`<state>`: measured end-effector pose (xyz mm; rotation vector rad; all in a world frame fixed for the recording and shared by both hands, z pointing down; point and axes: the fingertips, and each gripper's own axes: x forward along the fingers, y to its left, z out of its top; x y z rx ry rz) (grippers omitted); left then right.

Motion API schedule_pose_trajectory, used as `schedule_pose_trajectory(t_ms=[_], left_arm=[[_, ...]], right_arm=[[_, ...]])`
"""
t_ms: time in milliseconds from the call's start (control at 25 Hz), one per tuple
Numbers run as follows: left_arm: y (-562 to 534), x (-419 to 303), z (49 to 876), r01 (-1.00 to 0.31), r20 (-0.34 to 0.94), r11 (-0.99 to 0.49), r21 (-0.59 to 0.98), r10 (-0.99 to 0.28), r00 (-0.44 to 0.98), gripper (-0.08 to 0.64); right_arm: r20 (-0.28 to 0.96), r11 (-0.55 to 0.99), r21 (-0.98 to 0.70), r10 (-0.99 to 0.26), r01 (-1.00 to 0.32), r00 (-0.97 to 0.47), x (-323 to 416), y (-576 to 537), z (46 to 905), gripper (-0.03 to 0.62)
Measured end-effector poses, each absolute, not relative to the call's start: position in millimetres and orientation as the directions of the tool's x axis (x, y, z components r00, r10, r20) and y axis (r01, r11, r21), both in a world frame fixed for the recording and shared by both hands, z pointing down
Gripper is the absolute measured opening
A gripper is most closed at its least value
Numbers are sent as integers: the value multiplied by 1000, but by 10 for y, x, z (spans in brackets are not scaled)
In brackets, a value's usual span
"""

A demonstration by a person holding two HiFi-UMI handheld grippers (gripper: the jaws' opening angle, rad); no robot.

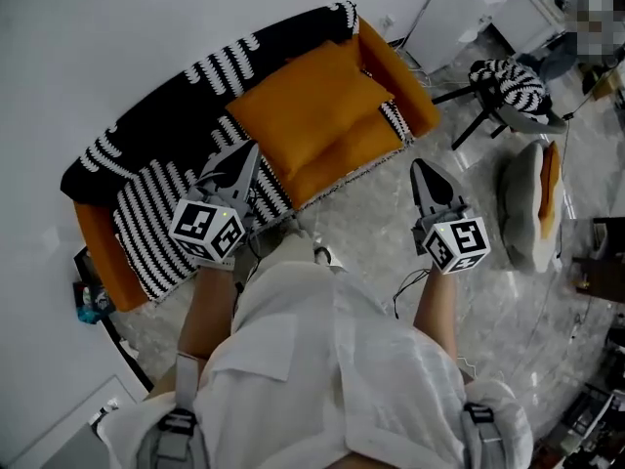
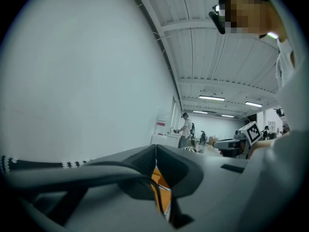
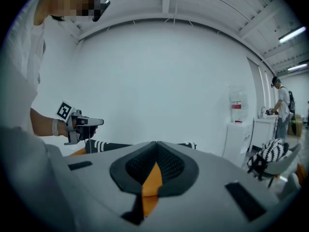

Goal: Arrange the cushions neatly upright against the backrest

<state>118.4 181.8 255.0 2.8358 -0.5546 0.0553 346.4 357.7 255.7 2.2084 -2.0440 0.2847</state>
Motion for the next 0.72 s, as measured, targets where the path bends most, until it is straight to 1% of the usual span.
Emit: schedule_pose_trajectory(t_ms=[240, 520, 720], left_arm=[[1373, 1335, 2735, -403, 100, -880, 251, -391, 915, 14], [676, 1586, 2808, -402, 84, -883, 245, -393, 916, 14], [208, 1657, 2962, -413, 101, -874, 256, -401, 910, 14]], right_arm=[[224, -46, -61, -974, -997, 31, 3655, 3004, 2652, 8], [252, 17, -12, -968, -1000, -20, 3968, 2146, 2605, 8], [281, 60, 7, -958, -998, -55, 4028, 1574, 2689, 9]])
